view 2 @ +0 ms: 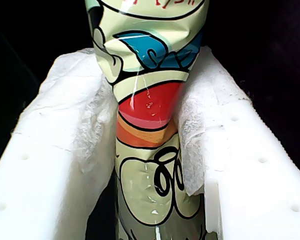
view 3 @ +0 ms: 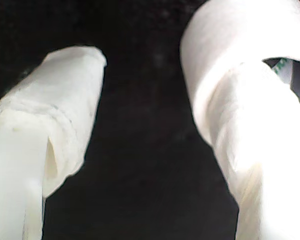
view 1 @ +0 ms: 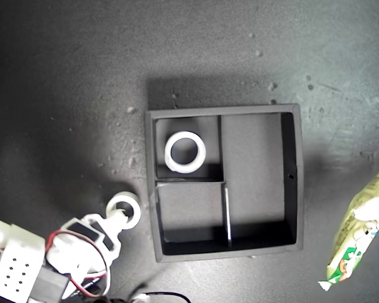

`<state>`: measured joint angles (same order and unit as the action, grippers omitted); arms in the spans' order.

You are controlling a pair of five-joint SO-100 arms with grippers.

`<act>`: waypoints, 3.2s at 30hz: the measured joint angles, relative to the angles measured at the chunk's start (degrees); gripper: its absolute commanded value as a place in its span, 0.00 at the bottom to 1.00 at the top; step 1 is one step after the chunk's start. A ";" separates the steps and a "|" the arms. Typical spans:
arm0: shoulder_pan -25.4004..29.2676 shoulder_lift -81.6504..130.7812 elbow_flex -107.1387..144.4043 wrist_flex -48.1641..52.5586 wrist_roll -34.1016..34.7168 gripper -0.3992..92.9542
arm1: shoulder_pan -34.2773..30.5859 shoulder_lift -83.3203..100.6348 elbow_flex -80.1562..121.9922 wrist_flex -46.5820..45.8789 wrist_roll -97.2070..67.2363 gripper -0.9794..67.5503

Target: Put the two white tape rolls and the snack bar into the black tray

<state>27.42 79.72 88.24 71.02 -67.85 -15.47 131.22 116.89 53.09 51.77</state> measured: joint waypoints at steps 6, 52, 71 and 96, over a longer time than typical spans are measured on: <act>-1.14 -5.89 -4.39 0.53 0.88 0.20 | -0.44 -4.22 -3.60 1.93 -5.80 0.01; -4.83 -15.03 -20.57 14.85 1.93 0.19 | 9.05 -64.78 -60.73 26.89 -25.66 0.18; -8.70 -24.26 -43.07 32.43 4.57 0.01 | 10.20 -63.37 -82.62 44.74 -5.89 0.02; -9.49 -53.70 -95.10 32.96 16.35 0.17 | 8.96 16.79 19.78 2.29 33.66 0.01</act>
<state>17.93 26.02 -6.86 103.97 -51.50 -6.50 148.01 136.67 55.37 85.43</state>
